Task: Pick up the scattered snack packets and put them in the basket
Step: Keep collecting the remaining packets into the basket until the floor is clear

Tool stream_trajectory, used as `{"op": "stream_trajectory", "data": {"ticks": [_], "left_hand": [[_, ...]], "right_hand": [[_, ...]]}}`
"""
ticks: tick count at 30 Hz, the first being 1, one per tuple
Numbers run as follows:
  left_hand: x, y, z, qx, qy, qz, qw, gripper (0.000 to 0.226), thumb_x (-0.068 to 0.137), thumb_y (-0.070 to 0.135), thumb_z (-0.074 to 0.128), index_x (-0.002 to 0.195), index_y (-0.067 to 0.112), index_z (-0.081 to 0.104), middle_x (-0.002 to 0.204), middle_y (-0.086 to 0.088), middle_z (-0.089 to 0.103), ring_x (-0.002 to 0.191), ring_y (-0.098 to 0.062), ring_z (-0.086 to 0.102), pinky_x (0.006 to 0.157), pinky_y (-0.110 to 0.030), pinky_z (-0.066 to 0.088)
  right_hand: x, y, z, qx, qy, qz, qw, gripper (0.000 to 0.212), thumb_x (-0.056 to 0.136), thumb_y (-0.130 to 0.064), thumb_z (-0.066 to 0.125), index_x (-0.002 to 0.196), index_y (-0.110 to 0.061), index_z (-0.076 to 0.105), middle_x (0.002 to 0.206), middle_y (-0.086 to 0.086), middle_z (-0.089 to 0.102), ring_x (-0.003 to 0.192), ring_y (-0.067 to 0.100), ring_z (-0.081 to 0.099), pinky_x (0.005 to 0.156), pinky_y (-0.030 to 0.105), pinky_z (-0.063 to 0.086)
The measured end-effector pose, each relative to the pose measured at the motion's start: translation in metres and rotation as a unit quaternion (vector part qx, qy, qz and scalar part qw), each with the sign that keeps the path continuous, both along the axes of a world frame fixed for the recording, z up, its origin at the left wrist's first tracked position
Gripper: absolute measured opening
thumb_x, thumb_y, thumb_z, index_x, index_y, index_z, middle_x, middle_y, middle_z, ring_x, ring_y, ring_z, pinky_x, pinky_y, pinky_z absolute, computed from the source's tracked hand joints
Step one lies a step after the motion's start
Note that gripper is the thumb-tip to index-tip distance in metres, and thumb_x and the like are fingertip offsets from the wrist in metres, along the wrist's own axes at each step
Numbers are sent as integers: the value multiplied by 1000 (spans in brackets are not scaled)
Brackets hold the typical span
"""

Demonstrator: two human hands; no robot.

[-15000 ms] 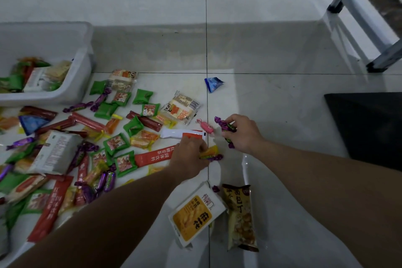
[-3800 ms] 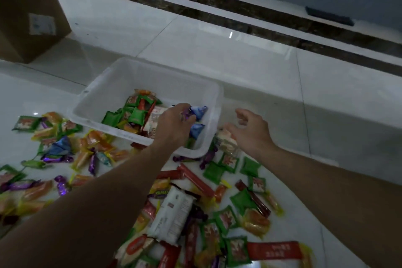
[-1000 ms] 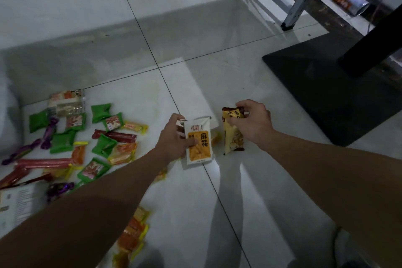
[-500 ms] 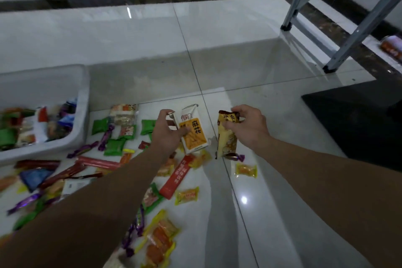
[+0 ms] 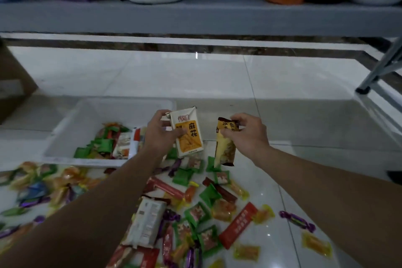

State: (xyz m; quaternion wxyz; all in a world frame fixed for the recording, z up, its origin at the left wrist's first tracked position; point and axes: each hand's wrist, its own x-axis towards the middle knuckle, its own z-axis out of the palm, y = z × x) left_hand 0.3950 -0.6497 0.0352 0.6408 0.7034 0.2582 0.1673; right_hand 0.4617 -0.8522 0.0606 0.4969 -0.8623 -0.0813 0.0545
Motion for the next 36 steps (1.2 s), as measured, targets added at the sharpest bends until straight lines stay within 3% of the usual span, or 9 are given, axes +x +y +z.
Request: {"op": "stream_trajectory", "data": {"ticks": [6, 8, 13, 16, 20, 23, 25, 28, 36], "left_hand": [[-11, 80, 16, -34, -6, 72, 997, 46, 75, -2, 76, 112, 11, 53, 97, -15, 68, 74, -26, 69, 60, -45, 59], [-11, 105, 10, -60, 6, 96, 994, 50, 75, -2, 76, 117, 8, 52, 99, -19, 69, 76, -30, 70, 67, -52, 58], [-16, 137, -28, -80, 73, 103, 989, 61, 77, 4, 77, 130, 10, 49, 113, -19, 64, 85, -29, 68, 80, -51, 56], [-17, 148, -51, -44, 116, 65, 990, 75, 77, 6, 78, 141, 16, 41, 126, -17, 55, 108, -33, 59, 89, -48, 53], [-19, 159, -65, 31, 129, 71, 989, 65, 83, 11, 73, 141, 16, 44, 130, -9, 53, 116, -25, 53, 83, -30, 45], [-20, 162, -67, 81, 124, 70, 986, 56, 87, 20, 70, 138, 19, 47, 131, -7, 56, 118, -21, 53, 81, -25, 40], [-19, 161, -67, 80, 117, 73, 987, 53, 87, 24, 69, 136, 23, 48, 129, -3, 56, 116, -19, 55, 81, -26, 42], [-15, 154, -62, 62, 103, 71, 990, 53, 86, 30, 69, 135, 27, 48, 129, -3, 57, 108, -22, 60, 89, -37, 52], [-1, 110, -34, 147, 91, 20, 985, 51, 90, 36, 63, 137, 28, 46, 135, -3, 52, 122, -21, 49, 97, -35, 43]], "right_hand": [[5, 77, 15, -4, -7, 42, 999, 43, 73, -23, 81, 113, -17, 66, 115, 1, 63, 101, 14, 58, 81, 22, 44], [8, 98, 18, 2, -6, 50, 999, 42, 73, -23, 81, 113, -18, 66, 113, 0, 63, 98, 11, 56, 79, 21, 43], [18, 143, 16, -20, -14, 91, 996, 43, 74, -25, 81, 114, -17, 66, 109, -2, 63, 96, 9, 56, 77, 20, 45], [23, 165, 10, -31, -10, 99, 995, 44, 75, -26, 80, 115, -15, 66, 106, -3, 61, 95, 10, 55, 79, 23, 44], [26, 193, 2, -32, 5, 121, 992, 43, 77, -25, 78, 116, -15, 64, 105, -3, 58, 93, 11, 55, 67, 16, 41], [27, 210, -7, -51, 27, 153, 987, 53, 79, -30, 77, 127, -16, 59, 120, 2, 59, 106, 16, 56, 80, 21, 45], [26, 214, -17, -96, 40, 184, 977, 66, 81, -35, 74, 140, -18, 47, 138, 5, 50, 121, 20, 50, 93, 26, 42], [26, 203, -26, -150, 44, 207, 966, 72, 86, -34, 68, 147, -20, 33, 145, 8, 41, 123, 23, 49, 87, 24, 39], [36, 120, -25, -173, 32, 184, 967, 64, 86, -31, 68, 142, -21, 41, 140, 6, 48, 106, 18, 57, 79, 19, 47]]}}
